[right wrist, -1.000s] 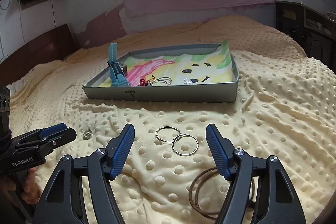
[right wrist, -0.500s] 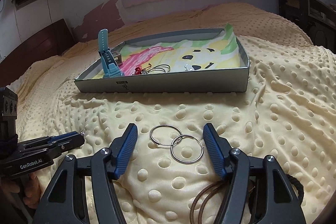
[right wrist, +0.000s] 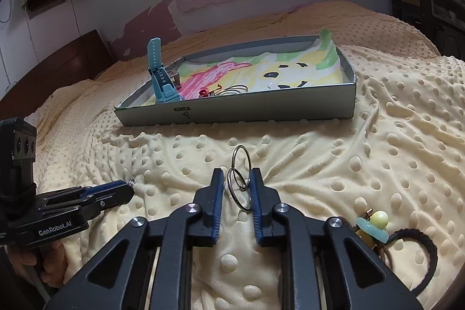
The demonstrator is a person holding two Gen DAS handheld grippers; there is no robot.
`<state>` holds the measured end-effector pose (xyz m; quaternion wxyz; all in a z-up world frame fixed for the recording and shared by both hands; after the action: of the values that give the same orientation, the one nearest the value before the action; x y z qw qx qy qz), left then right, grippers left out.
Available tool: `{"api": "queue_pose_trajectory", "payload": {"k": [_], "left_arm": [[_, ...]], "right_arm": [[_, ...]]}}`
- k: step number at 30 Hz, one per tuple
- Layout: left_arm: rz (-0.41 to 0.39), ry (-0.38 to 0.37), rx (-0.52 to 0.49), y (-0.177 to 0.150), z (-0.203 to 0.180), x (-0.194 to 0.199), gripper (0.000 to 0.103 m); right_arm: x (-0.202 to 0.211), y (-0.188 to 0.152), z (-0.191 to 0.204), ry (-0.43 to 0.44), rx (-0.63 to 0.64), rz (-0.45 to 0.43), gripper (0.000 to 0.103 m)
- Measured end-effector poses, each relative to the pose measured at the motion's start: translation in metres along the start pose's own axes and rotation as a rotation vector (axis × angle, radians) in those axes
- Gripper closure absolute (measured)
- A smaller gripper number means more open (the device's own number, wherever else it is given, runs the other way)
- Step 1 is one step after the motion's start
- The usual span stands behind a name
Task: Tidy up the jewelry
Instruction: 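Grasp the single silver ring with the left tool while the right tool grasps the linked silver rings, then carry the silver ring and linked rings over the grey tray with both tools, then open both tools to drop the rings into the tray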
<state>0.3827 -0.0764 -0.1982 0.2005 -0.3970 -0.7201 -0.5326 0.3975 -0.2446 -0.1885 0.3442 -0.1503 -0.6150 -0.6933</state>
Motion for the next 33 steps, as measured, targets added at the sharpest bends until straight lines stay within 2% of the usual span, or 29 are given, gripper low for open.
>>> {"api": "queue_pose_trajectory", "payload": {"k": [4,12,20,27,33], "left_arm": [[-0.012,-0.025,-0.022,0.000,-0.006,0.004,0.084],[-0.028,-0.038,-0.082,-0.003,-0.020,0.012,0.084],[-0.077,-0.035,-0.118,0.004,-0.030,0.030,0.084],[-0.142,-0.046,-0.124,0.034,-0.042,0.039,0.084],[-0.187,-0.050,-0.102,0.074,-0.050,0.022,0.084]], "right_arm": [[0.005,0.002,0.002,-0.007,0.015,-0.023,0.099],[0.018,0.005,0.015,-0.020,0.072,-0.055,0.099],[0.042,0.002,0.034,-0.033,0.170,-0.059,0.099],[0.056,0.026,0.034,-0.036,0.223,-0.113,0.099],[0.041,0.064,0.019,-0.048,0.211,-0.158,0.099]]}}
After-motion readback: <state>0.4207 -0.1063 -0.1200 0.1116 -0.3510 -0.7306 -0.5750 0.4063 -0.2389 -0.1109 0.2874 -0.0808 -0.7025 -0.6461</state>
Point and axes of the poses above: each gripper's, at about its wrist camera, not at the fingertips, and x roughly against the way its jaws point, z to its left, y to its top, the point moved 6 cm from there along -x, roughly the way its jaws point, and after that the axes turned 6 degrees about x, right-handed, at the moved point
